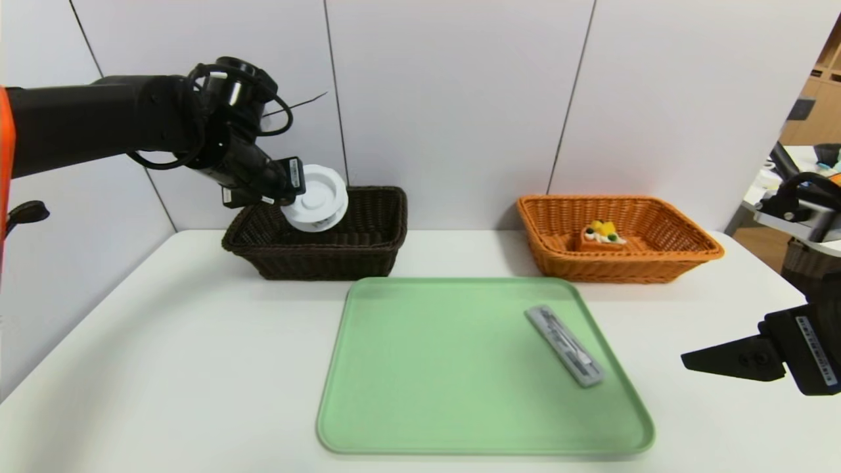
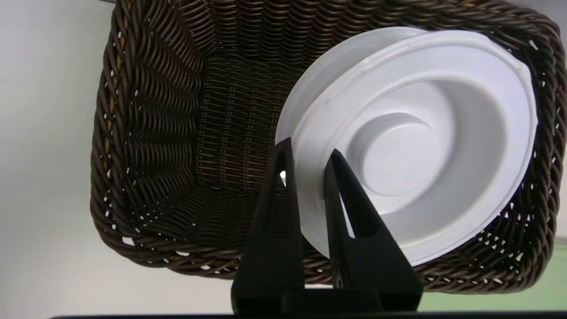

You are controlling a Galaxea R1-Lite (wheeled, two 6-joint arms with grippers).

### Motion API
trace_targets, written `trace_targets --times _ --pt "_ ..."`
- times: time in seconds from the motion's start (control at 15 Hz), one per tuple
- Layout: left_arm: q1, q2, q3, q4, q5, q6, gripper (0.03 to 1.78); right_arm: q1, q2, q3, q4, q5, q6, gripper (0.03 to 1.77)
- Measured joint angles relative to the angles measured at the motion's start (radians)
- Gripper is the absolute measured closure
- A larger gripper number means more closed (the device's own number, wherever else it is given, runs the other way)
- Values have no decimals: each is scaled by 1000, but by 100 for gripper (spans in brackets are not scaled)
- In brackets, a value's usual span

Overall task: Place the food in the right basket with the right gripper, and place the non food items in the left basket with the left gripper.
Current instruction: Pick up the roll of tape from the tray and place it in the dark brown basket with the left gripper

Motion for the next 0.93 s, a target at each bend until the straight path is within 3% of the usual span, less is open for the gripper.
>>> trace_targets --times 0.93 --pt "10 21 0 -4 0 0 159 -1 -15 9 -1 0 0 10"
